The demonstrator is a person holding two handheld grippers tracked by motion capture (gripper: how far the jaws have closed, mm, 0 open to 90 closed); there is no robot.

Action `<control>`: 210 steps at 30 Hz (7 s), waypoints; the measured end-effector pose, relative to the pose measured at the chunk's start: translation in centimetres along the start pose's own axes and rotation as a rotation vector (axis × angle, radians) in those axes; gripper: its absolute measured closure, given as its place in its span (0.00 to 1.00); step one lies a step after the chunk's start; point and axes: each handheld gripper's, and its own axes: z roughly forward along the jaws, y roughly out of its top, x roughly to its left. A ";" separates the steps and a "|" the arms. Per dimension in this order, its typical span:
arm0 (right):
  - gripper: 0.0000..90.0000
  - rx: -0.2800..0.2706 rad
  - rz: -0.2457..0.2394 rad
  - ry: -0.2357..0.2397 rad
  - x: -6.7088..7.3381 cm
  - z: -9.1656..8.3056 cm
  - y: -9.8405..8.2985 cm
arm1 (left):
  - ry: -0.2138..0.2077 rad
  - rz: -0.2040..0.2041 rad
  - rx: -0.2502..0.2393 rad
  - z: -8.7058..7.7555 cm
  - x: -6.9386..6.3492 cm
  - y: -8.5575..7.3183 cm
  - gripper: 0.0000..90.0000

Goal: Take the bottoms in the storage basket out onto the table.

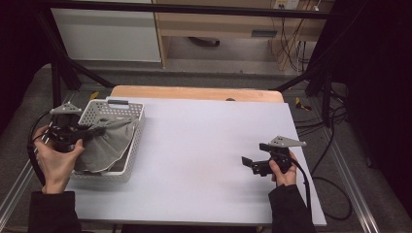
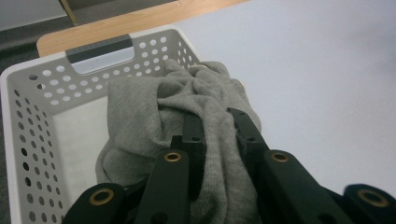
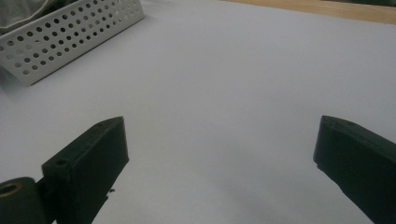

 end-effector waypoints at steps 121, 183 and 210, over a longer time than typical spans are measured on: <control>0.04 -0.001 0.004 -0.004 -0.1 0.0 0.0 | -0.072 0.118 -0.174 -9.2 -2.8 4.7 0.87; 0.04 -0.004 0.004 -0.003 -0.1 -0.1 0.0 | -0.173 0.213 -0.209 -8.1 -7.6 8.1 0.87; 0.04 0.002 0.004 -0.003 -0.1 0.0 0.0 | -0.235 0.242 -0.192 -5.0 -10.2 8.7 0.87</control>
